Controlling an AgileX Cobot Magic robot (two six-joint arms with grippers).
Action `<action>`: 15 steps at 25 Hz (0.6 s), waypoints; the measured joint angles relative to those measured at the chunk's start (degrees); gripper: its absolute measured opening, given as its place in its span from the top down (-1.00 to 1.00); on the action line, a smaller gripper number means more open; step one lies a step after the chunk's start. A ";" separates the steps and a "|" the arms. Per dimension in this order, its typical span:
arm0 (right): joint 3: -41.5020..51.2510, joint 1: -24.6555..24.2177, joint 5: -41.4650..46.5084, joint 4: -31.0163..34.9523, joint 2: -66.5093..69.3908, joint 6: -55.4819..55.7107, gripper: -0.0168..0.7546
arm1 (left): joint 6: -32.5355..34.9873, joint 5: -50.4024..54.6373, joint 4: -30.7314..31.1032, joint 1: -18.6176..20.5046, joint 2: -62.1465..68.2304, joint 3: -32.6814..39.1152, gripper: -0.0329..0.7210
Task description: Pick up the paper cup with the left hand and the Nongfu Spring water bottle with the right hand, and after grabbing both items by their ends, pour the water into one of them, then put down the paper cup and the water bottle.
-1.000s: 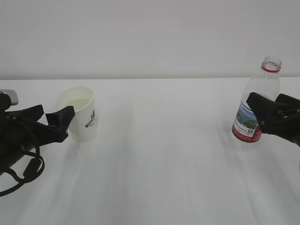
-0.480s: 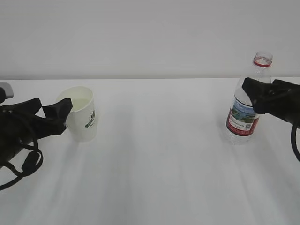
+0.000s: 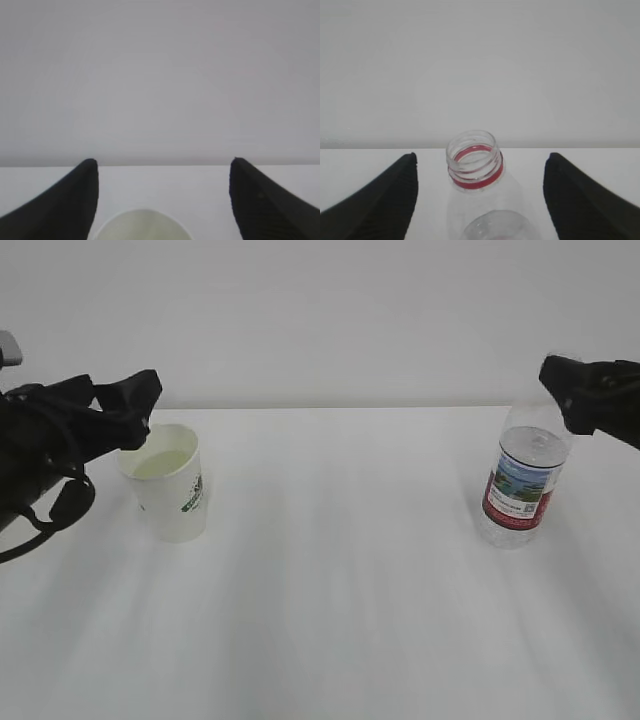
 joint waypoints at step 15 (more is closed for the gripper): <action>-0.04 0.00 19.46 -0.10 -17.43 0.00 -0.57 | 2.18 19.86 0.00 0.00 -16.62 0.00 -0.65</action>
